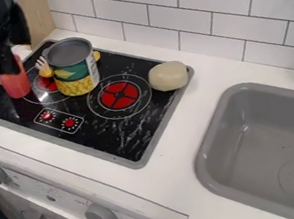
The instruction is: Move the red glass to the lower right side of the stove
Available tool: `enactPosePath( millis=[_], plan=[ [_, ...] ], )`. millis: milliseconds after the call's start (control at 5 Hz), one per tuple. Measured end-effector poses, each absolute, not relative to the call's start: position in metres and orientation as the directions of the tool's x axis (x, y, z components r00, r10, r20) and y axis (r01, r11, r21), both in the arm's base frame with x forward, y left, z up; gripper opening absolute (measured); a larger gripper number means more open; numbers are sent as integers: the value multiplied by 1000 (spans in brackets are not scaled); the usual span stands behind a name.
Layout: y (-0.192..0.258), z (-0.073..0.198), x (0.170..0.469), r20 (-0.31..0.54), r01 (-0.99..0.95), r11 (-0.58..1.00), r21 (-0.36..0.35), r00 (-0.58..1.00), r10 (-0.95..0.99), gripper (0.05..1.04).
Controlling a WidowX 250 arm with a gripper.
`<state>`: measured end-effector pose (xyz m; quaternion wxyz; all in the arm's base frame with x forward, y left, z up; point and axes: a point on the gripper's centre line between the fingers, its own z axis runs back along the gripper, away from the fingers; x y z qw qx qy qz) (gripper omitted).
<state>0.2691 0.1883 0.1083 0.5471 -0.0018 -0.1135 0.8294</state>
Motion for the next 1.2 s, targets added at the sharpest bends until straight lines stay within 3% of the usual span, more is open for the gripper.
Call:
enactPosePath(
  millis=[400,600,1200],
  plan=[
    [210,83,276,134,-896,-426,-121,-441,888,1000],
    [218,83,275,133,-885,-447,-129,-462,877,954],
    [217,75,272,141,-892,-438,-109,-450,882,288]
  ],
)
